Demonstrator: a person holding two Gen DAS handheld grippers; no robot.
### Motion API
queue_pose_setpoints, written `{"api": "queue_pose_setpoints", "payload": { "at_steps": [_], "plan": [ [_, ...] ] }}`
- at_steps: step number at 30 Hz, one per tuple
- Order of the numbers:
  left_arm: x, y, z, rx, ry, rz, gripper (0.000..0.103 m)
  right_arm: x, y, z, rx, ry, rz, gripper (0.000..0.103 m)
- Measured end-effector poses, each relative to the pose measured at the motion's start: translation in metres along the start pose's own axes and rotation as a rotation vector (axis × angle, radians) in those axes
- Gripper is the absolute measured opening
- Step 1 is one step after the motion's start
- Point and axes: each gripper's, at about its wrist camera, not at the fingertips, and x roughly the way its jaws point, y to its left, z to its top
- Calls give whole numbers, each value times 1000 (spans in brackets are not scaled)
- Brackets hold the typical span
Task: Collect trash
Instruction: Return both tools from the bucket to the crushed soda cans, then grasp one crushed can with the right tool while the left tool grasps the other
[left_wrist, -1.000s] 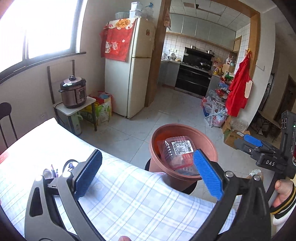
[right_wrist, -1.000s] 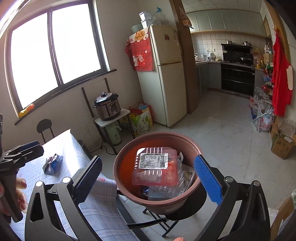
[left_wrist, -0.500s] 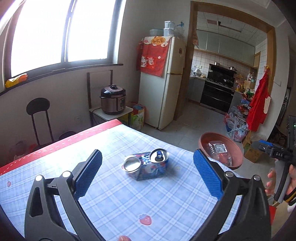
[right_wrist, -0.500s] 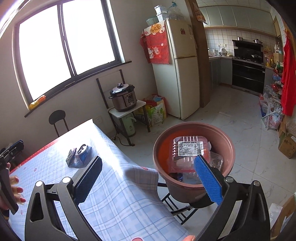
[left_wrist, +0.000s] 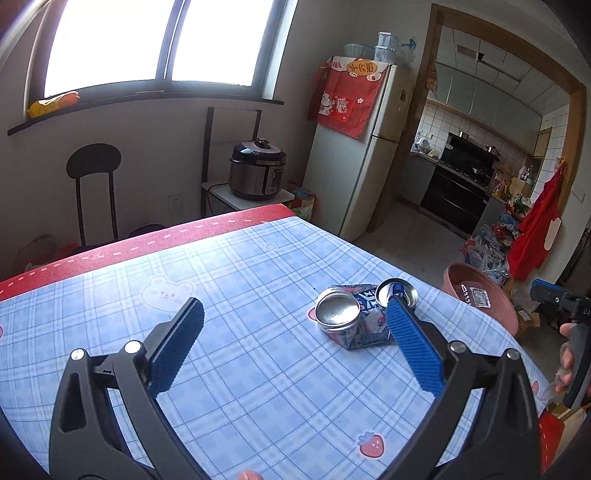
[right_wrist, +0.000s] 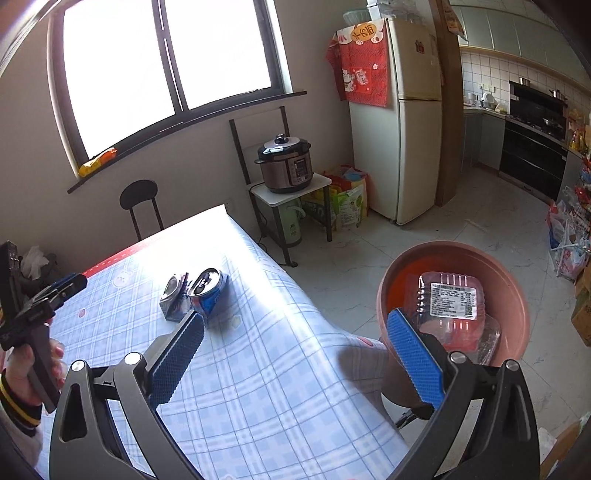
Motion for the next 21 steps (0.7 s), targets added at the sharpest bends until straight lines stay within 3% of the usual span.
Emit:
{"api": "queue_pose_setpoints", "payload": {
  "at_steps": [6, 10, 13, 21],
  "plan": [
    [27, 16, 0, -33, 20, -8, 97, 51, 29, 9, -38, 77, 67, 97],
    [38, 27, -2, -61, 21, -16, 95, 87, 47, 15, -39, 131, 108, 83],
    [47, 27, -5, -44, 34, -8, 84, 108, 61, 18, -22, 160, 135, 77],
    [52, 16, -9, 21, 36, -24, 78, 144, 89, 15, 14, 213, 147, 76]
  ]
}}
